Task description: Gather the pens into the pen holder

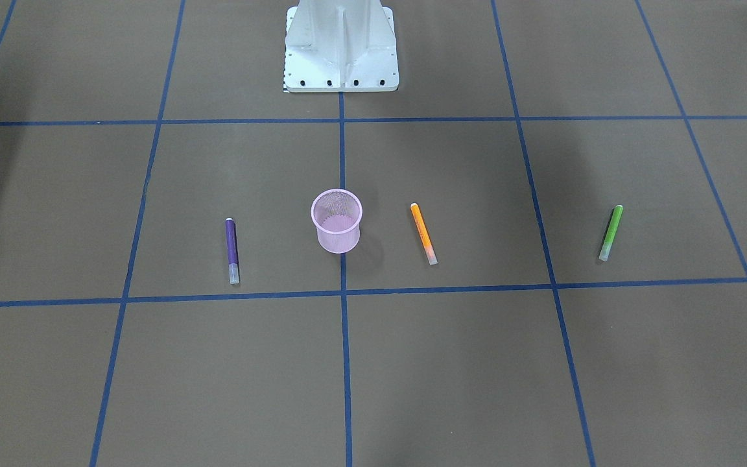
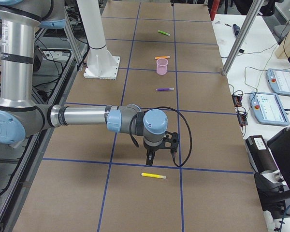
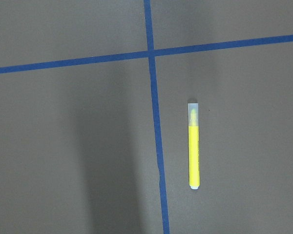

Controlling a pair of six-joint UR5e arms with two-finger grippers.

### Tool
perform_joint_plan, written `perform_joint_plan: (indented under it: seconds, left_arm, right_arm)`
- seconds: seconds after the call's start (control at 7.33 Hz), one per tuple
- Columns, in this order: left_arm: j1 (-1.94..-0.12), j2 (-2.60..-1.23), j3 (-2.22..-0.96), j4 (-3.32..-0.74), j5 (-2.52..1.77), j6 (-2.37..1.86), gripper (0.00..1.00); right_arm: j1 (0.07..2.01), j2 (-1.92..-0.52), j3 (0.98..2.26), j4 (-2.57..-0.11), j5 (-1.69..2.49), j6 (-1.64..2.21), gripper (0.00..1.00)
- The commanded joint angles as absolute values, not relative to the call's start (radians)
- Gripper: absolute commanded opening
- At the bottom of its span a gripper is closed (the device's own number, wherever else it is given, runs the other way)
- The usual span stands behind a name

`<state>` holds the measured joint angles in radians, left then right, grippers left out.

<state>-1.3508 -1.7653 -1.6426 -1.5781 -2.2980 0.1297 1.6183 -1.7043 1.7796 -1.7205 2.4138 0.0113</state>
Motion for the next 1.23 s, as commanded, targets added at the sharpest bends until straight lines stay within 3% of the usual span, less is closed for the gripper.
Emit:
perform_joint_plan:
  seconds: [0.0,1.09]
  left_arm:
    - [-1.316,-1.766,-1.646,-1.638,-2.301,0.092,0.99]
    - [-0.991,-1.698,-1.566,-2.083,-2.148,-0.457,0.99]
  right_arm:
    - [1.618,-1.704,1.781,-1.721,2.414,0.012,1.00]
    - [1.617,-1.707,1.778,-1.721,2.413,0.002,1.00]
